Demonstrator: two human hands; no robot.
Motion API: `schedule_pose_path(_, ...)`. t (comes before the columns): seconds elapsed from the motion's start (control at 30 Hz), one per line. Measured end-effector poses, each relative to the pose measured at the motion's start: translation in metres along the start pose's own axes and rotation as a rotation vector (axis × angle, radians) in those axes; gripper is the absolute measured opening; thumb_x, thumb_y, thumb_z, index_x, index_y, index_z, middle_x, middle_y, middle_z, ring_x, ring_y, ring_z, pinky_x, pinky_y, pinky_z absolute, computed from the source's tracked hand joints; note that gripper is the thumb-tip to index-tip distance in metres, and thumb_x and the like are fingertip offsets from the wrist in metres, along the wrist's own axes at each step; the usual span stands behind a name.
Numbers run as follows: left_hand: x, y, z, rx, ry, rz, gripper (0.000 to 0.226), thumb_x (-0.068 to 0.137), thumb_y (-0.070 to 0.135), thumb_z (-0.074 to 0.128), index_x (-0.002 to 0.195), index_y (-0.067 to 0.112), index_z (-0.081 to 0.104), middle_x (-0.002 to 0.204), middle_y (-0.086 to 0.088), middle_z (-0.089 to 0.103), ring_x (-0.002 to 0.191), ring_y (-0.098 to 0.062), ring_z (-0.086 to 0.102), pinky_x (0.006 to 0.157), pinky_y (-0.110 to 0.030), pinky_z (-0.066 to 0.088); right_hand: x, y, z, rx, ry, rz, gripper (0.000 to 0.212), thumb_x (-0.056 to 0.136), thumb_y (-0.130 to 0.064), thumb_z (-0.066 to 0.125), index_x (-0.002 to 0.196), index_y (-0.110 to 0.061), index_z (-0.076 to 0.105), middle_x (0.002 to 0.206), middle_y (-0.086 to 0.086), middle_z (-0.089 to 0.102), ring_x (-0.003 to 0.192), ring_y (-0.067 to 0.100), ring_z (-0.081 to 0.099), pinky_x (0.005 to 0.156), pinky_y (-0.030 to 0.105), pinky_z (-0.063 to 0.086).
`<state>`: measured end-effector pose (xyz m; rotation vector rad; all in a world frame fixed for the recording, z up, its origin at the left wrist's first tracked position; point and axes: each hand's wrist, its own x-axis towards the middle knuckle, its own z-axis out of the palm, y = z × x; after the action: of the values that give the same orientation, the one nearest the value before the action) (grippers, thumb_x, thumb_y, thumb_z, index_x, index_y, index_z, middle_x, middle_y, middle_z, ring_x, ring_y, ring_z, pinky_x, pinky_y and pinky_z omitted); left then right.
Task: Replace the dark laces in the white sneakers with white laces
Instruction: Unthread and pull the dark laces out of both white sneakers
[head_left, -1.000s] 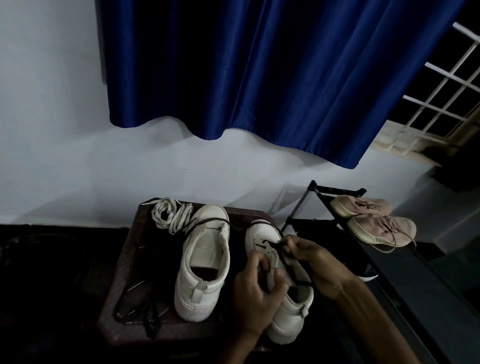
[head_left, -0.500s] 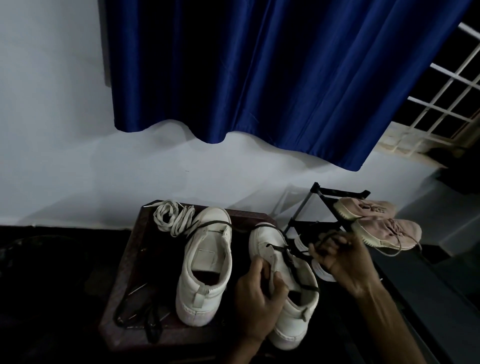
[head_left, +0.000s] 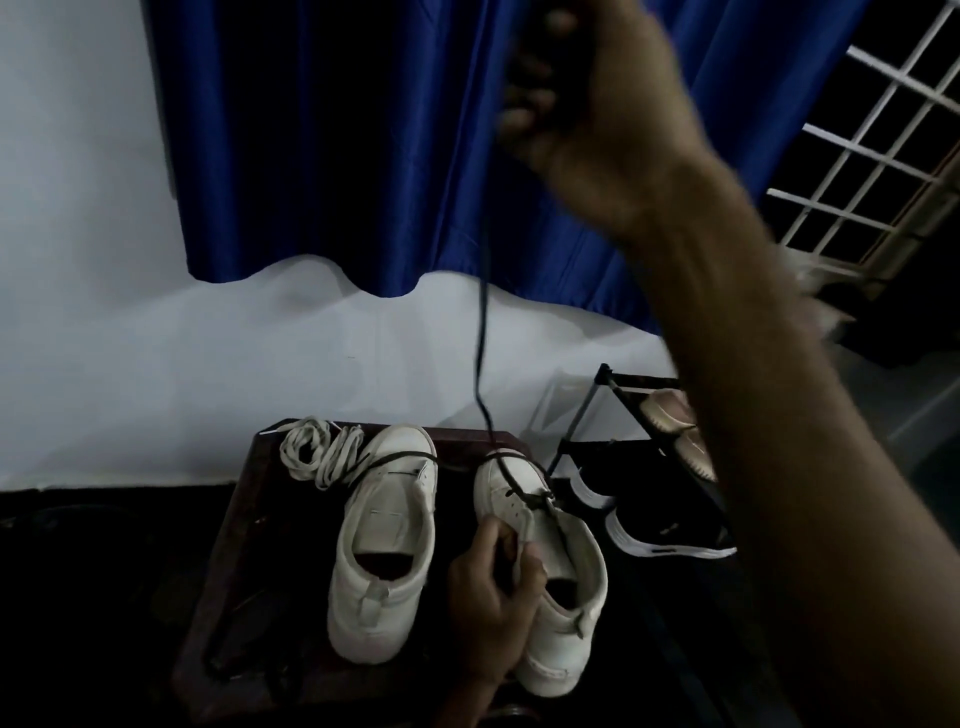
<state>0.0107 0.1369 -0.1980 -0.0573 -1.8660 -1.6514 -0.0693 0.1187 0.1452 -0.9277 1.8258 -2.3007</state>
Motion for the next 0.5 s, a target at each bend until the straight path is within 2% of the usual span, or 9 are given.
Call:
schedule_pose_path(0.07, 0.000, -0.001, -0.001, 0.010, -0.004, 0.008, 0.019, 0.084, 0.039, 0.054, 0.073, 0.026, 0.046, 0.060, 0.016, 0.053, 0.055, -0.001, 0.053, 0.053, -0.019, 0.041, 0.010, 0.019, 0.023, -0.196, -0.077, 0.081, 0.034, 0.100, -0.021, 0.044, 0.066, -0.017, 0.042, 0.062, -0.001, 0.037, 0.053, 0.009, 0.031, 0.052, 0.023, 0.033)
schedule_pose_path(0.13, 0.000, -0.001, -0.001, 0.036, 0.002, 0.012, 0.020, 0.085, 0.041, 0.054, 0.074, 0.026, 0.048, 0.061, 0.014, 0.053, 0.056, -0.003, 0.055, 0.052, -0.025, 0.043, 0.012, 0.049, 0.035, -0.437, -0.220, 0.177, 0.032, 0.099, -0.024, 0.050, 0.069, -0.015, 0.050, 0.061, -0.001, 0.044, 0.052, 0.010, 0.039, 0.052, 0.024, 0.038)
schedule_pose_path(0.2, -0.001, 0.000, -0.002, 0.032, 0.007, 0.008, 0.017, 0.085, 0.042, 0.054, 0.075, 0.029, 0.048, 0.061, 0.013, 0.054, 0.057, -0.003, 0.056, 0.052, -0.029, 0.045, 0.003, 0.087, 0.032, -0.682, -0.352, 0.226, 0.032, 0.099, -0.025, 0.052, 0.073, -0.008, 0.058, 0.063, 0.002, 0.052, 0.057, 0.013, 0.046, 0.055, 0.026, 0.042)
schedule_pose_path(0.27, -0.001, 0.000, -0.002, 0.024, 0.003, -0.003, 0.017, 0.085, 0.042, 0.054, 0.075, 0.030, 0.048, 0.062, 0.012, 0.055, 0.057, -0.004, 0.057, 0.052, -0.031, 0.047, -0.014, 0.121, 0.019, -0.894, -0.494, 0.257, 0.032, 0.099, -0.028, 0.054, 0.083, -0.003, 0.064, 0.073, 0.007, 0.062, 0.066, 0.014, 0.054, 0.062, 0.026, 0.046)
schedule_pose_path(0.37, -0.001, 0.001, -0.001, 0.019, -0.002, -0.015, 0.019, 0.085, 0.042, 0.054, 0.077, 0.026, 0.049, 0.062, 0.012, 0.055, 0.056, -0.005, 0.057, 0.053, -0.033, 0.047, -0.040, 0.143, -0.012, -1.164, -0.641, 0.264, 0.021, 0.095, -0.036, 0.058, 0.105, -0.020, 0.069, 0.098, -0.002, 0.072, 0.085, 0.007, 0.063, 0.083, 0.026, 0.050)
schedule_pose_path(0.43, 0.000, 0.000, -0.001, 0.038, 0.007, -0.018, 0.019, 0.085, 0.043, 0.053, 0.078, 0.025, 0.049, 0.063, 0.011, 0.056, 0.056, -0.003, 0.056, 0.053, -0.032, 0.046, -0.058, 0.139, -0.038, -1.167, -0.559, 0.294, 0.024, 0.095, -0.038, 0.058, 0.116, -0.030, 0.065, 0.110, -0.005, 0.069, 0.097, 0.007, 0.061, 0.089, 0.024, 0.047)
schedule_pose_path(0.5, 0.000, 0.000, -0.001, 0.047, 0.013, -0.037, 0.021, 0.083, 0.043, 0.052, 0.077, 0.024, 0.047, 0.061, 0.011, 0.053, 0.055, -0.003, 0.054, 0.054, -0.033, 0.045, -0.083, 0.131, -0.068, -1.091, -0.325, 0.303, 0.027, 0.094, -0.040, 0.057, 0.119, -0.031, 0.064, 0.111, -0.007, 0.067, 0.099, 0.007, 0.061, 0.088, 0.023, 0.048)
